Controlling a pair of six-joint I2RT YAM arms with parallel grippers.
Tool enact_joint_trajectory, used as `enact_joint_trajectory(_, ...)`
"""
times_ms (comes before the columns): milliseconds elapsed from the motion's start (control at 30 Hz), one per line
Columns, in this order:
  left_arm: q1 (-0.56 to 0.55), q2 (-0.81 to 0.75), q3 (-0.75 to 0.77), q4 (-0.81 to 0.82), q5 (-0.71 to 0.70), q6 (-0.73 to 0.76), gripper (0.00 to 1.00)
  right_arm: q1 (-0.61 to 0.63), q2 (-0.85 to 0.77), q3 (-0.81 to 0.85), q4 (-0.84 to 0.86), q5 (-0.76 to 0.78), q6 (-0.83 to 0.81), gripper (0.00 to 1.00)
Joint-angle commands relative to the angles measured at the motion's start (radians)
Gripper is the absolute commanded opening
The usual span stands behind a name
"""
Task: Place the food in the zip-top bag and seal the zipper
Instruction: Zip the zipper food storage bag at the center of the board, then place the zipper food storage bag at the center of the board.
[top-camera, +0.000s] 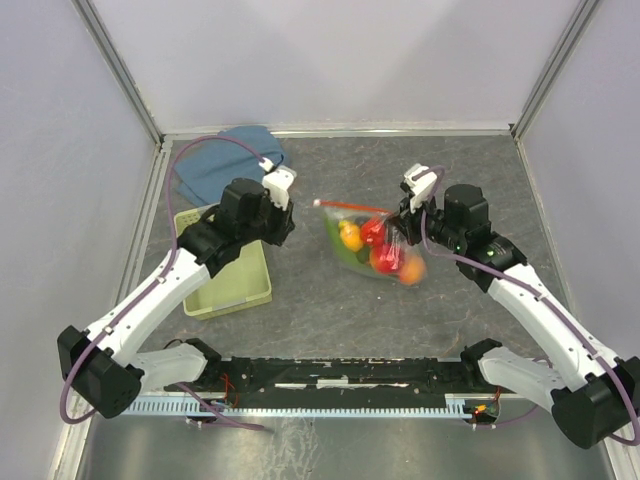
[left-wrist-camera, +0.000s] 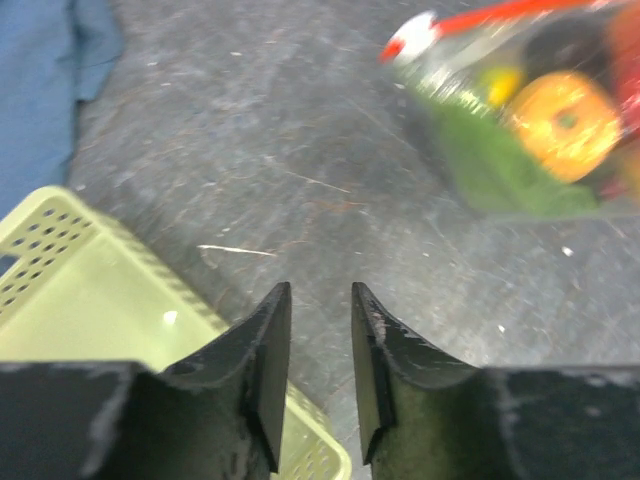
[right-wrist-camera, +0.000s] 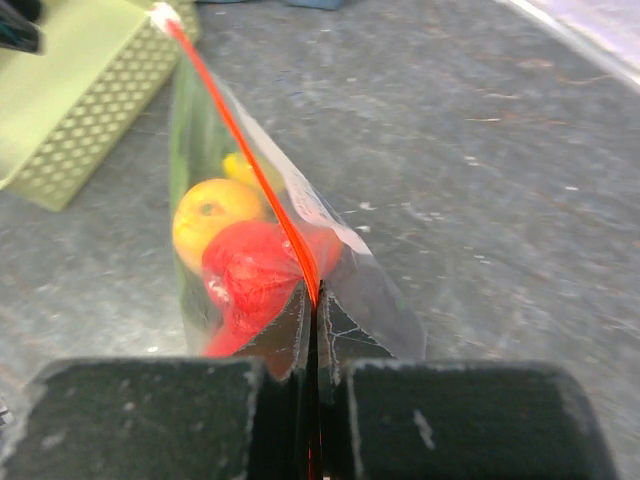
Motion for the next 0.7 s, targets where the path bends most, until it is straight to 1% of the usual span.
enact_joint_trajectory(0, 0.058, -0.071, -0.01, 0.035, -0.075, -0.089, 0.41, -0.007, 0.007, 0.141, 0.044, 0.157, -0.088, 0.02)
enact_joint_trajectory(167, 0.106, -0.153, -0.04, 0.063, -0.161, -0.126, 0.52, -0.006, 0.025, 0.166, 0.037, 0.202, -0.134, 0.02)
enact_joint_trajectory(333, 0.148, -0.234, -0.07, 0.065, -0.286, -0.17, 0.61, 0.013, 0.08, 0.119, 0.03, 0.205, -0.136, 0.02)
enact_joint_trajectory(500, 0.167, -0.303, -0.097, 0.065, -0.375, -0.198, 0.68, 0.065, 0.136, 0.032, 0.042, 0.213, -0.084, 0.02)
enact_joint_trajectory(600, 0.177, -0.349, -0.117, 0.067, -0.433, -0.215, 0.71, 0.108, 0.153, 0.01, 0.005, 0.181, -0.041, 0.02)
enact_joint_trajectory(667, 0.189, -0.382, -0.134, 0.072, -0.474, -0.227, 0.75, 0.13, 0.153, -0.01, -0.008, 0.141, 0.009, 0.05)
